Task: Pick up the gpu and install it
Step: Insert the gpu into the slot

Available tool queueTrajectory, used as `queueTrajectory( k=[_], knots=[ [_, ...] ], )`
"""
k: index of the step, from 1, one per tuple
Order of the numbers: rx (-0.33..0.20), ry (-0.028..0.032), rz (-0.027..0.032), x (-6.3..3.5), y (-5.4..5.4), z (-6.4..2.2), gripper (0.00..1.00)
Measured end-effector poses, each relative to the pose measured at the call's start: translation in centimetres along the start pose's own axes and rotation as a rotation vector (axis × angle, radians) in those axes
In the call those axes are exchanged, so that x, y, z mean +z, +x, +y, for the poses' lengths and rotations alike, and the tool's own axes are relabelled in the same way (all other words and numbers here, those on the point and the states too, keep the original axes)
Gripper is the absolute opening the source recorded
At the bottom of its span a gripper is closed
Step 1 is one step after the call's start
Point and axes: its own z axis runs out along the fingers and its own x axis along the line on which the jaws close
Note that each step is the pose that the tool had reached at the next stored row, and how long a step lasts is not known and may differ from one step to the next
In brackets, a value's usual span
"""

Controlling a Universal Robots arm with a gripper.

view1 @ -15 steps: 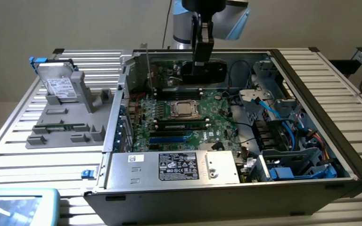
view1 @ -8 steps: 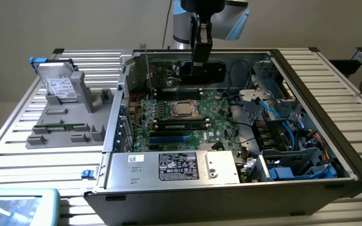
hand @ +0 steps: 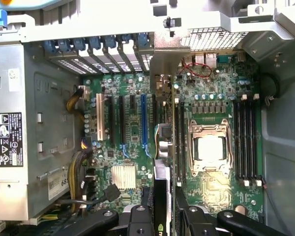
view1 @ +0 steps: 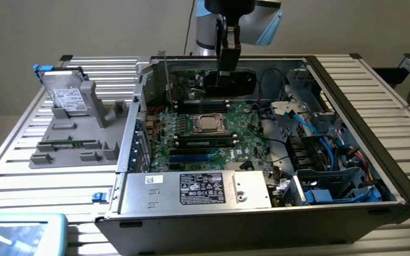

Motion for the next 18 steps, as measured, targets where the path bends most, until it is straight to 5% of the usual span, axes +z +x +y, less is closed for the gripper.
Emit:
queueTrajectory(
  k=[18],
  knots=[
    [0.0, -0.0001, -0.0016, 2.0, 0.1, 1.34, 0.28]
  ],
)
